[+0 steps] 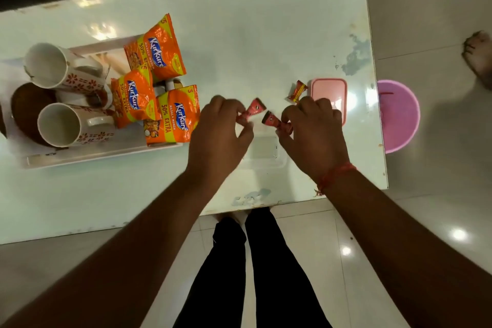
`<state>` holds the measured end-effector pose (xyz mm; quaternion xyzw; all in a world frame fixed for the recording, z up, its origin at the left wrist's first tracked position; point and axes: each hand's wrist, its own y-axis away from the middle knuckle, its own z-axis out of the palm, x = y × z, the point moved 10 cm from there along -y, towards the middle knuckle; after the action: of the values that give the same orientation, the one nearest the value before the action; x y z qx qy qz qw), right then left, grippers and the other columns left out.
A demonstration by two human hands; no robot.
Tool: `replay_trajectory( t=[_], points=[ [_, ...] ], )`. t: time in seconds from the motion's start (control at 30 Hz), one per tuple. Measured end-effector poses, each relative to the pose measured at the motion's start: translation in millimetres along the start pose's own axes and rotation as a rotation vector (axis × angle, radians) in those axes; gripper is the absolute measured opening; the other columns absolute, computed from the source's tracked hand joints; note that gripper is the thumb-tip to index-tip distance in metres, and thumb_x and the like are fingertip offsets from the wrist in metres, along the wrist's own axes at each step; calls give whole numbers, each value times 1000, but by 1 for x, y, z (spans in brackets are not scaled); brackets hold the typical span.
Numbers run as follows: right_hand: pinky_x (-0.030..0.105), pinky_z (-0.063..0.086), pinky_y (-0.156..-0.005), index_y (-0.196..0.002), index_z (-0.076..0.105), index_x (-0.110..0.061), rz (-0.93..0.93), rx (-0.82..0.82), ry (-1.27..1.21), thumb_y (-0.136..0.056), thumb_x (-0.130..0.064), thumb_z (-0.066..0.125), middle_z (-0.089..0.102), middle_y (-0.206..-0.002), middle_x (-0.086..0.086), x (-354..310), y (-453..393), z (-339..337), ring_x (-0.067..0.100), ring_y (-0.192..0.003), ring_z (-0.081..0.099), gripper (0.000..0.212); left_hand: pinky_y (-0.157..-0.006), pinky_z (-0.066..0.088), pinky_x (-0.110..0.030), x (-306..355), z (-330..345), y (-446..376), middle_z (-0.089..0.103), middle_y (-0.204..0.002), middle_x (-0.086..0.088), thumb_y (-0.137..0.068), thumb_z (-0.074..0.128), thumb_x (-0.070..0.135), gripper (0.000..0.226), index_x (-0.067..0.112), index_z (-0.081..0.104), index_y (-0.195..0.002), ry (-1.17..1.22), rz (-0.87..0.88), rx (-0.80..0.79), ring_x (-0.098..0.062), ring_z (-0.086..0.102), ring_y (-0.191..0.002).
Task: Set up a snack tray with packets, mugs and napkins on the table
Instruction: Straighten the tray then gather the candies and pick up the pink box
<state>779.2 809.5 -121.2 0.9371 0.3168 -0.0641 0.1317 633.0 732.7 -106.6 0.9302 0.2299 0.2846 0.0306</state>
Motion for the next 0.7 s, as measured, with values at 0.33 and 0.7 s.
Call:
replay_trajectory(
  t=[0.33, 0.7],
  points=[
    [46, 47, -84, -125, 58, -17, 63, -47, -141, -87, -42, 64, 57, -115, 9, 3, 13, 13, 31, -103, 53, 45, -80, 45, -40, -12, 38, 51, 62, -103, -4, -85, 67, 35, 28, 19, 64, -107, -276, 18, -128, -25, 54, -96],
    [43, 47, -76, -129, 45, -6, 96, -65, 60, -93, -33, 56, 53, -118, 21, 28, -73, 26, 40, -109, 51, 46, -91, 47, -37, -16, 30, 24, 59, -118, -9, -88, 65, 37, 39, 13, 59, -117, -177, 37, -80, -26, 51, -109]
  ],
)
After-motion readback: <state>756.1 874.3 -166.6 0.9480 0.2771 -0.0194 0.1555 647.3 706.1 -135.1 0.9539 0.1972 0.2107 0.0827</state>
